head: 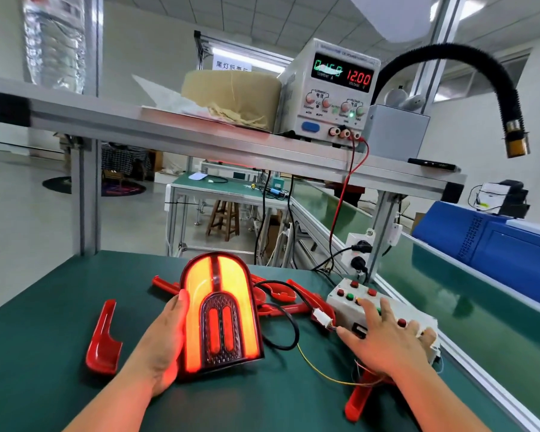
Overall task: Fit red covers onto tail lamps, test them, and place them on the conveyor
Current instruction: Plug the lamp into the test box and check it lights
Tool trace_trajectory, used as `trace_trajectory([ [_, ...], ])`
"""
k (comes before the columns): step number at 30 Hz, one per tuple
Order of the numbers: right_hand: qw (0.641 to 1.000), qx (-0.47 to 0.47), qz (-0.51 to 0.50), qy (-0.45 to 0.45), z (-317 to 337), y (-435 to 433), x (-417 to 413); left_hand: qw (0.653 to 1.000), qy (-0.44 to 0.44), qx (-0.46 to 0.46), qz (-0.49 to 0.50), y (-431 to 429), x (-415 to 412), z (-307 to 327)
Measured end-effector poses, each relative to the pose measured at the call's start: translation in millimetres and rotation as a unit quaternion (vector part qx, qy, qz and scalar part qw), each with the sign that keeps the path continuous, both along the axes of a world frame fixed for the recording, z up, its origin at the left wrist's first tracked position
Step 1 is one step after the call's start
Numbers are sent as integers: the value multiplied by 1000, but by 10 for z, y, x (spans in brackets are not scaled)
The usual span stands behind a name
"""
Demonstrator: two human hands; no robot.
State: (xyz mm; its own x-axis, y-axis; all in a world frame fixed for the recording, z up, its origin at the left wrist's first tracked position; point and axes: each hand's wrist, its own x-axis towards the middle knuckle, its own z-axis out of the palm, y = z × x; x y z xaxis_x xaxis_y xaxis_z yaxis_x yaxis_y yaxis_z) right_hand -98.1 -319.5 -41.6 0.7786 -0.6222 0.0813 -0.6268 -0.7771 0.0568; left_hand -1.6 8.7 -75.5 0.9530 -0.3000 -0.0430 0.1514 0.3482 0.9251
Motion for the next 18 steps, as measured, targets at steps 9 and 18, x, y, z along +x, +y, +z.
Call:
trace_trajectory([
  [9,995,-52,85,4,32,170,311,1000,-9,11,21,-10,-10,17],
  [18,995,-32,95,7,-100,218,439,1000,-3,17,13,5,2,8],
])
